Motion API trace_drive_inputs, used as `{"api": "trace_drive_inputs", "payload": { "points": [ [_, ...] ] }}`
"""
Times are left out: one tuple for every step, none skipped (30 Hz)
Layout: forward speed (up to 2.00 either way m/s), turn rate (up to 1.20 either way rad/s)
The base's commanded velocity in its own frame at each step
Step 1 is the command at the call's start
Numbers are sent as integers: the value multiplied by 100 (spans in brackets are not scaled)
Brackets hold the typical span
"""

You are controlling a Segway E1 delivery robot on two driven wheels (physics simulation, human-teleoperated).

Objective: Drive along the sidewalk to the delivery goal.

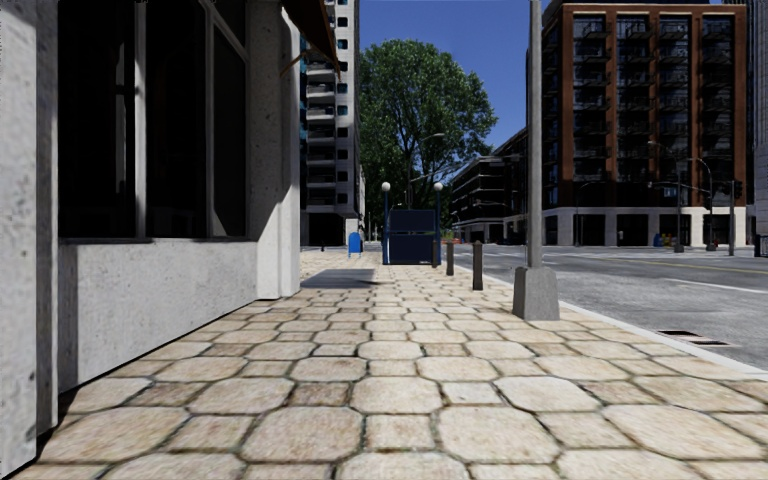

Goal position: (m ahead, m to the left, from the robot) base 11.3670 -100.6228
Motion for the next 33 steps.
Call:
{"api": "trace_drive_inputs", "payload": {
  "points": [
    [200, 0],
    [200, 0],
    [200, 0],
    [200, 0],
    [200, 0],
    [200, 0],
    [200, 0],
    [200, 0],
    [200, 0],
    [200, 0],
    [200, 0],
    [200, 0],
    [200, 0],
    [200, 0],
    [200, 0],
    [200, 0],
    [200, 0],
    [200, 0],
    [200, 0],
    [200, 0],
    [200, 0],
    [200, 0],
    [200, 0],
    [200, 0],
    [200, 0],
    [200, 0],
    [200, 0],
    [200, 0],
    [200, 0],
    [200, 0],
    [200, 0],
    [200, 0],
    [200, 0]
  ]
}}
